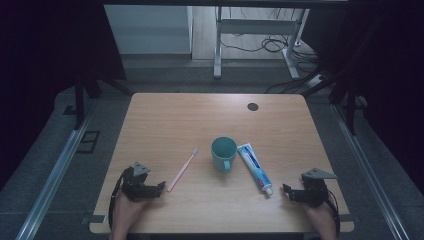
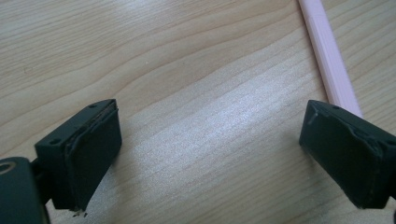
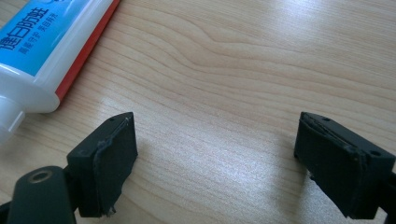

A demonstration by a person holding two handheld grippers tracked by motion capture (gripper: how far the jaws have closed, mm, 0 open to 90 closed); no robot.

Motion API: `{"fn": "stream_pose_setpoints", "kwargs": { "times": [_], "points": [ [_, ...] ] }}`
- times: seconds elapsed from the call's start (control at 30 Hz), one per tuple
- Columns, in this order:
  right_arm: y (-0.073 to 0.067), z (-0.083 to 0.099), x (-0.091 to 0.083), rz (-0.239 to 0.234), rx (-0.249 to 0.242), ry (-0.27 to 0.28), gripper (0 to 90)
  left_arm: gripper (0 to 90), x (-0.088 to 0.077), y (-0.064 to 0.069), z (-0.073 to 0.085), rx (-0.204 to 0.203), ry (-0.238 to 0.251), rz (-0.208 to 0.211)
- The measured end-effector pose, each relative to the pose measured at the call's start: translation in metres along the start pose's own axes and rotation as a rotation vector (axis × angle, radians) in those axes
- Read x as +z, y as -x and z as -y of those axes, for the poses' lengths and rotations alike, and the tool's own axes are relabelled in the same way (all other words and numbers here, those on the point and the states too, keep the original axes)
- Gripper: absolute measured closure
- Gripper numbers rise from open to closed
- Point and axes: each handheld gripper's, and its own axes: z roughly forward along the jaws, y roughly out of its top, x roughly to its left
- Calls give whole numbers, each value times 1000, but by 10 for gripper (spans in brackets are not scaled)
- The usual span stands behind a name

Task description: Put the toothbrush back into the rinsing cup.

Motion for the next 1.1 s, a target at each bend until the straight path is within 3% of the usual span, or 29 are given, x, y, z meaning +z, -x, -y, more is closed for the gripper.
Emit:
{"fn": "stream_pose_setpoints", "kwargs": {
  "times": [0.37,0.57,0.83,1.1],
  "points": [
    [0,0,0,0,0,0,130,104,-2,2,-2,15,-4,-9],
    [0,0,0,0,0,0,130,137,-7,4,-5,17,19,-12],
    [0,0,0,1,0,0,130,151,-13,7,-8,15,52,11],
    [0,0,0,1,0,0,130,164,-13,11,-13,22,52,36]
  ]
}}
